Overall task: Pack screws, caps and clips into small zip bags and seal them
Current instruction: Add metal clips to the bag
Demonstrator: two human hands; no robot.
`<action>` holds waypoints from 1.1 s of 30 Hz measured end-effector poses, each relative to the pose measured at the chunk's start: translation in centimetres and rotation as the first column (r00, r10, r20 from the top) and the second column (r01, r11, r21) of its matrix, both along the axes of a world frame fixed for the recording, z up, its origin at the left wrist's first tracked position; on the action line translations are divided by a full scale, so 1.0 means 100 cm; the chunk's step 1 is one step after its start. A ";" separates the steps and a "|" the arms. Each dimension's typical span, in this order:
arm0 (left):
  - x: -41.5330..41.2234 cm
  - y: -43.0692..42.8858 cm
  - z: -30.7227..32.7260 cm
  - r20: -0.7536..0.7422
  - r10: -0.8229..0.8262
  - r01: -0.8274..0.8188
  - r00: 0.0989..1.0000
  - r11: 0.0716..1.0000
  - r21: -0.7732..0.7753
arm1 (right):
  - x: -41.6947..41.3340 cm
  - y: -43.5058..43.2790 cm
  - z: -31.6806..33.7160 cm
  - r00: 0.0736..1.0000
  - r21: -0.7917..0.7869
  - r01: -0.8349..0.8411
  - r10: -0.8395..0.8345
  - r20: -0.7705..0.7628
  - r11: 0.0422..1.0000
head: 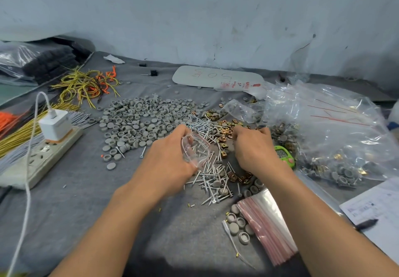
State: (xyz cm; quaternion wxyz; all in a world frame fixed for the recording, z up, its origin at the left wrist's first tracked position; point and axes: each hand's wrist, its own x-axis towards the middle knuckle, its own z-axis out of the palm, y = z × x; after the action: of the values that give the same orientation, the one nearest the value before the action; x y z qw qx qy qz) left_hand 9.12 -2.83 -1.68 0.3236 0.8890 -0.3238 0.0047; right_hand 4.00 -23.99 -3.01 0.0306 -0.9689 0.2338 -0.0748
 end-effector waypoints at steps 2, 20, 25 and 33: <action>0.000 0.001 0.000 -0.006 -0.002 0.002 1.000 1.000 -0.001 | -0.009 0.002 0.007 0.995 0.207 0.037 -0.055 0.083 0.978; 0.001 -0.001 0.000 -0.007 -0.008 0.008 1.000 1.000 0.018 | -0.030 0.015 0.017 0.962 0.425 0.086 -0.186 0.200 0.901; 0.000 -0.002 -0.002 0.024 -0.014 0.014 1.000 1.000 0.015 | -0.035 0.032 0.026 0.881 0.745 -0.231 -0.190 0.433 0.626; -0.003 -0.008 -0.004 0.016 -0.028 0.027 0.999 0.999 0.026 | -0.034 0.060 0.036 0.873 0.712 -0.334 -0.082 0.481 0.618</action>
State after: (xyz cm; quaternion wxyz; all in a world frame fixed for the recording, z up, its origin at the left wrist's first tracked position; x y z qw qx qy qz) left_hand 8.82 -3.59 -2.11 0.3093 0.8886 -0.3387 0.0035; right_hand 0.63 -17.99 0.59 0.5062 -0.8251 0.1569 -0.1958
